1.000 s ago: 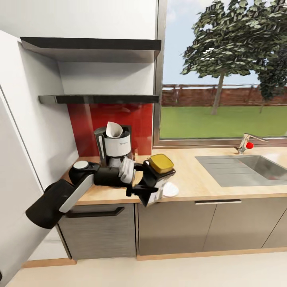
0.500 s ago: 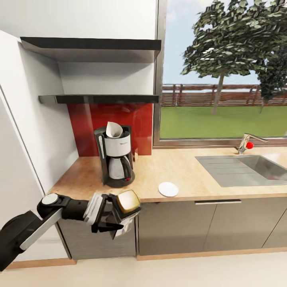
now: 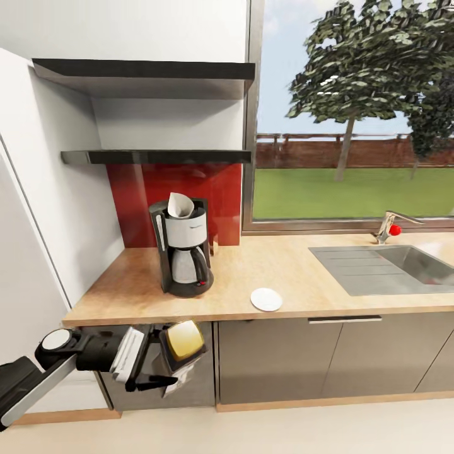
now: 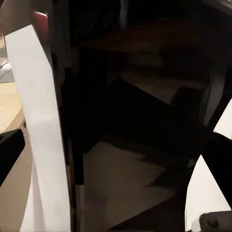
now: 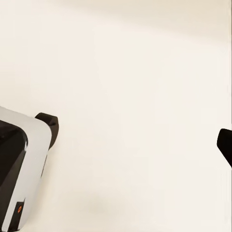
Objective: Set up a coffee station on the kitchen countertop: keep the coffee maker on the countertop, move the bottle of coffee from the kitchen shelf to the counter next to the coffee maker, place a paper coffee filter on top of the coffee maker, put the saucer next to the coffee maker with the coffee cup on the saucer, and place the electric kettle next to the coffee maker.
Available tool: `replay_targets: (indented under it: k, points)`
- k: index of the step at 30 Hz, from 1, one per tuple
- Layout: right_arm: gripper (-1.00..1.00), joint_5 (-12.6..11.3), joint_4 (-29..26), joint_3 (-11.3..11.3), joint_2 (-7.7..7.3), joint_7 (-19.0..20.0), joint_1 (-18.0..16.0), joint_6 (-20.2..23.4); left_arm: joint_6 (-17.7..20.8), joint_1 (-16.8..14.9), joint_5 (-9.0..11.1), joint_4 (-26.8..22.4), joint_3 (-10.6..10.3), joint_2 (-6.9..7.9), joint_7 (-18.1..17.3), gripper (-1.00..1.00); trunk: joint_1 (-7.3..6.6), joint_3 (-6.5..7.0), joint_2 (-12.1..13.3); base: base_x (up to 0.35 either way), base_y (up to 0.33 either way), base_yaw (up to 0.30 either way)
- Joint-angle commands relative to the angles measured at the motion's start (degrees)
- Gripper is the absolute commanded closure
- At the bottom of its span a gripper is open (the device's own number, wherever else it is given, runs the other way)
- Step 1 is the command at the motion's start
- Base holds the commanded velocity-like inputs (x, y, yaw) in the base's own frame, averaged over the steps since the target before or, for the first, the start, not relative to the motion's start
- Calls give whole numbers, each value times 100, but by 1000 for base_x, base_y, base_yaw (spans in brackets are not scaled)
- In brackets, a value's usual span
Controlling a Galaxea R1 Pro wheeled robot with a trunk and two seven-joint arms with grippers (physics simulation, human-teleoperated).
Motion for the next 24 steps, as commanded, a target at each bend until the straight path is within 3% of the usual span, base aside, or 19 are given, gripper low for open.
replay_targets:
  k: [1, 6, 12, 15, 17, 22, 24]
  points:
    - [-100, -60, 20, 50, 22, -86, -8, -23, -50, 12, 39, 2, 9, 62, 1, 100, 2, -11, -9, 0, 0, 0]
    - [-100, -58, 20, 50, 157, -593, -8, -9, -122, 45, 104, 127, 397, 175, 24, 100, 2, -11, -9, 0, 0, 0]
    - [-100, -58, 20, 50, 188, -676, -8, -6, -146, 50, 265, 458, 494, 186, 136, 100, 2, -11, -9, 0, 0, 0]
    - [-100, -58, 20, 50, 191, -686, -5, -6, -164, 52, 291, 525, 503, 185, 508, 100, 2, -11, -9, 0, 0, 0]
    - [-100, -58, 20, 48, 193, -691, -1, -6, -179, 57, 307, 545, 503, 121, 1185, 100, 2, -11, -9, 0, 0, 0]
    - [-100, -58, 20, 45, 194, -693, 4, -6, -341, 59, 313, 559, 560, 73, 1467, 100, 2, -11, -9, 0, 0, 0]
    - [-100, -58, 20, 46, 194, -693, 2, -6, -375, 59, 315, 559, 718, 67, 1495, 100, 2, -11, -9, 0, 0, 0]
